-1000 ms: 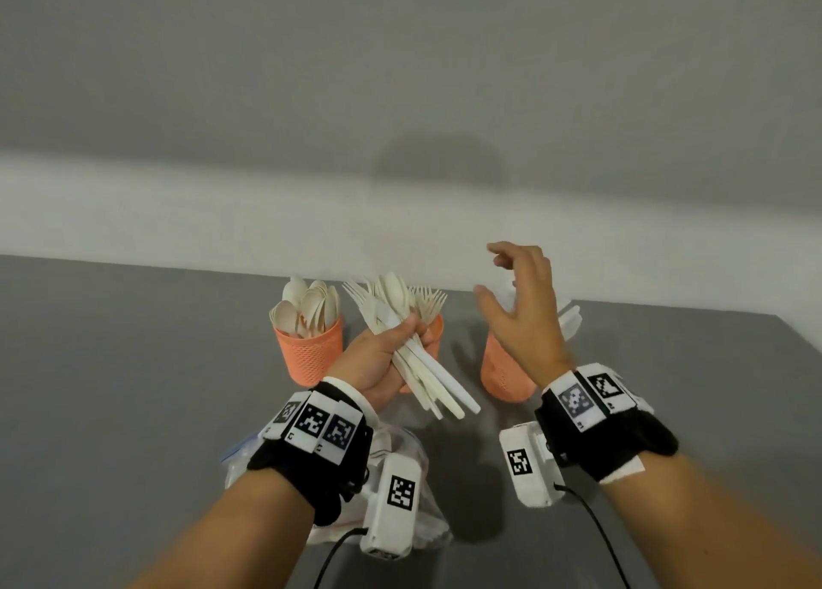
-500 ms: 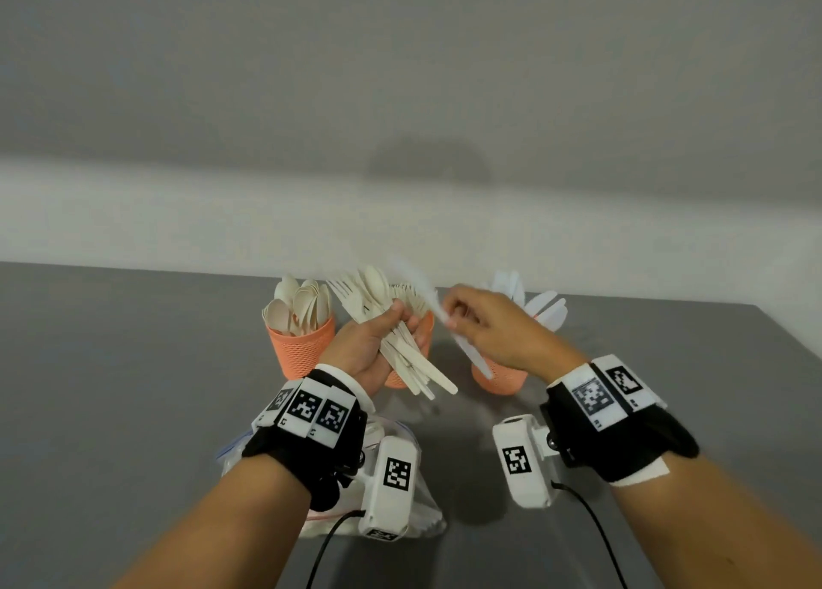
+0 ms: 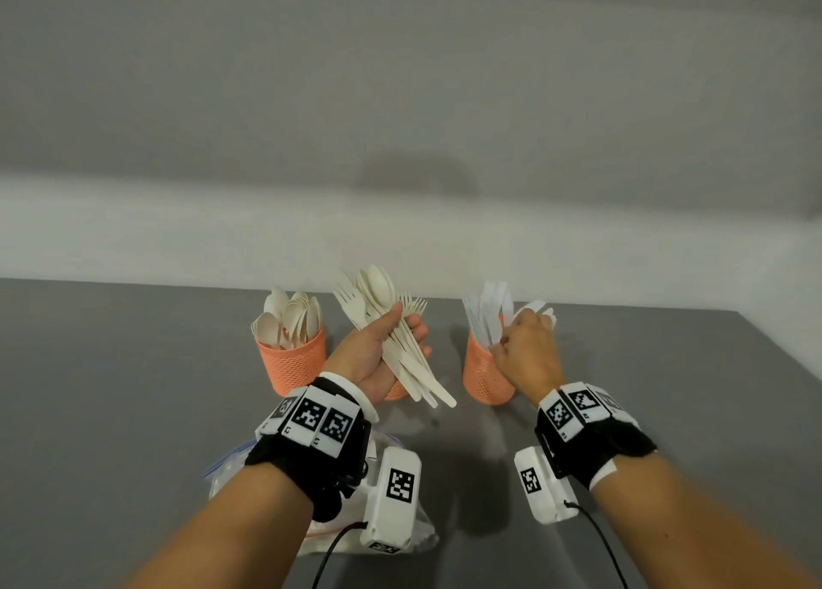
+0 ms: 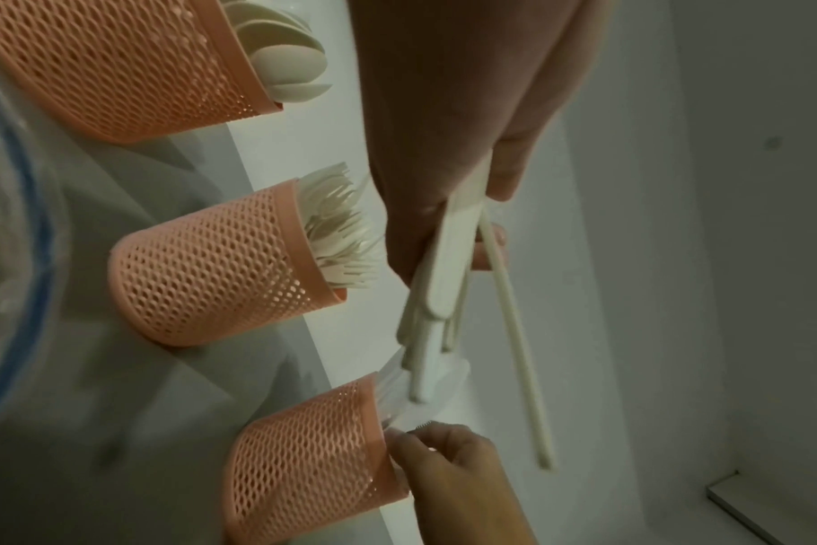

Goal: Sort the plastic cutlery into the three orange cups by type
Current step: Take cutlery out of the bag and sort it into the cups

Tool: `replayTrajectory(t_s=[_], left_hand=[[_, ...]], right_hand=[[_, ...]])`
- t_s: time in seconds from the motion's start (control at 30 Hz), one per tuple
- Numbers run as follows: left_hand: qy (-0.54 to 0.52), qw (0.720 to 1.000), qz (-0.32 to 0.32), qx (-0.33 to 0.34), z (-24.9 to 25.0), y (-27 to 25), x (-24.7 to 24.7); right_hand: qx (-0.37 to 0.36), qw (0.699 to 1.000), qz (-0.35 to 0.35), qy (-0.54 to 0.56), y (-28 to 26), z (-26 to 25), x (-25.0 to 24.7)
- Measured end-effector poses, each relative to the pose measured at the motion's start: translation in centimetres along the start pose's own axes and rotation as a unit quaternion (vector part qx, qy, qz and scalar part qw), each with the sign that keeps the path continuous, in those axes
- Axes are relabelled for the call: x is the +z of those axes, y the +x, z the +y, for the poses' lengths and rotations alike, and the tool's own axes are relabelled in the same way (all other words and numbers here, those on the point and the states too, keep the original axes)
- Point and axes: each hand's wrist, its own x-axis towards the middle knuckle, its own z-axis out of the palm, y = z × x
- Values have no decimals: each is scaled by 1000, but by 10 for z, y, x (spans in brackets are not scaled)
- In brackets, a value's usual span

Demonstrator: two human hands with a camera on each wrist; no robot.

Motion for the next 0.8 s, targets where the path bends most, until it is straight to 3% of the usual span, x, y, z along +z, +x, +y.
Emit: replayTrajectory(t_s=[0.07,0.13,0.17,0.23,0.27,0.33,0.67,0.8], left_hand=[[-7,1000,7,4,1,2,-1],[-32,999,15,8,1,5,-2],[-43,999,23,11,1,7,-2],[-39,999,33,9,1,9,-1],[-29,999,28,2,1,7,1],[-21,1000,11,-19,3,3,4],[-30,998,-39,-40,6,3,-8],[10,998,-41,-42,3,6,-6]], right_hand=[[-30,994,88,63,-4,-9,-9],[-86,968,155,176,-14,-27,-23],[-132,955,132,231,-21,-38,-31],[-221,931,-7,291,-35,-57,-40],[-252,926,-75,272,-39,-64,-40],[-288,926,-129,207,-41,-68,-33],[-299,932,-131,160,-43,-66,-28],[-290,942,-98,139,-45,-69,-26]])
